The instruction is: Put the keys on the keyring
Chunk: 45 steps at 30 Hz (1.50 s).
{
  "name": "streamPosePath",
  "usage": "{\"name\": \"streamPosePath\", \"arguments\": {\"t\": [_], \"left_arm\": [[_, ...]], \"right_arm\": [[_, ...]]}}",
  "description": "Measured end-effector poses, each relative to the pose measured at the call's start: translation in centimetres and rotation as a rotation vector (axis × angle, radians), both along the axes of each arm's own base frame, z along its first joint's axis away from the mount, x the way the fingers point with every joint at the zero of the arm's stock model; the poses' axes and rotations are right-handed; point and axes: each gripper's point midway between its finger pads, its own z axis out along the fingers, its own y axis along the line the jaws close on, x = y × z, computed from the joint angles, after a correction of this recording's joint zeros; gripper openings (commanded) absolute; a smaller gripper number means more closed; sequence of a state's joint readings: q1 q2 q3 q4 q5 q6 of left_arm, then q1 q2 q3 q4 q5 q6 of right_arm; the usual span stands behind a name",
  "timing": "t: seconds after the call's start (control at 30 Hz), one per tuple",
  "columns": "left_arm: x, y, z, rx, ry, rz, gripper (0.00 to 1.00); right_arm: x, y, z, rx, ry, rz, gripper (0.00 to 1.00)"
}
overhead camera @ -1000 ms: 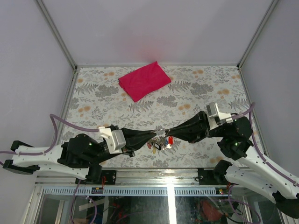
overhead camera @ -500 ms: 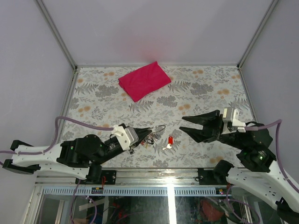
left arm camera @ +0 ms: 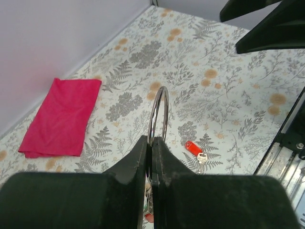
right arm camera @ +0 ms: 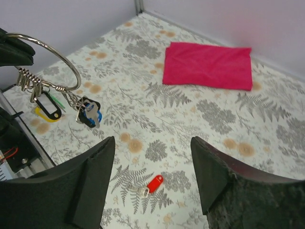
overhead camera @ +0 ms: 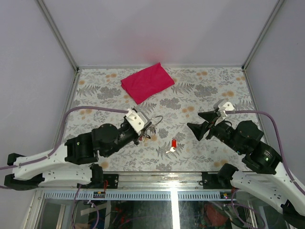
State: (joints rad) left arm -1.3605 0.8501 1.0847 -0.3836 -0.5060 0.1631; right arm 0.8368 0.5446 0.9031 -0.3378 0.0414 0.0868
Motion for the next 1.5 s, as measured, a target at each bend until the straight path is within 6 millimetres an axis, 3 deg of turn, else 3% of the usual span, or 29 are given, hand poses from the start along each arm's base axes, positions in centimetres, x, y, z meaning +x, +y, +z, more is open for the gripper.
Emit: {"name": "streamPosePath", "arguments": {"t": [0.27,0.43,0.8,1.03,1.2,1.33,1.43,1.5], "left_arm": [[3.6,-0.9,-2.9,0.041,0.093,0.035,0.00],[5.2,-3.7,-5.9,0.069,0.133,-0.011,0.00],[9.2,-14.6,-12.2,0.050,0.207,-0.149,0.00],[13.9,-24.1,-13.3,-0.055,0.233,-0.213,0.00],[18.7,-30.8,-15.1,-0.131,0.253,-0.241,0.00],[23.1,-34.2,-17.2,-0.184,0.258,-0.230,0.00],[26.0,-35.3,-18.8,-0.229,0.264,-0.209,0.16],[27.4,-34.8,-20.7,-0.242,0.297,-0.183,0.27]], "right_arm": [[0.5,-1.1,-0.6,-0.001,0.053,-0.076,0.79],[0.1,-1.7,0.1,0.024,0.034,-0.088,0.81],[-1.6,-4.4,3.8,0.171,-0.058,-0.119,0.84],[-2.0,-4.2,3.7,0.200,-0.024,-0.107,0.83],[-2.5,-3.7,3.1,0.241,0.020,-0.080,0.83],[-2.5,-3.1,1.9,0.256,0.075,-0.068,0.83],[-2.5,-2.8,1.4,0.268,0.105,-0.069,0.83],[-2.5,-2.7,1.2,0.275,0.121,-0.071,0.83]]}}
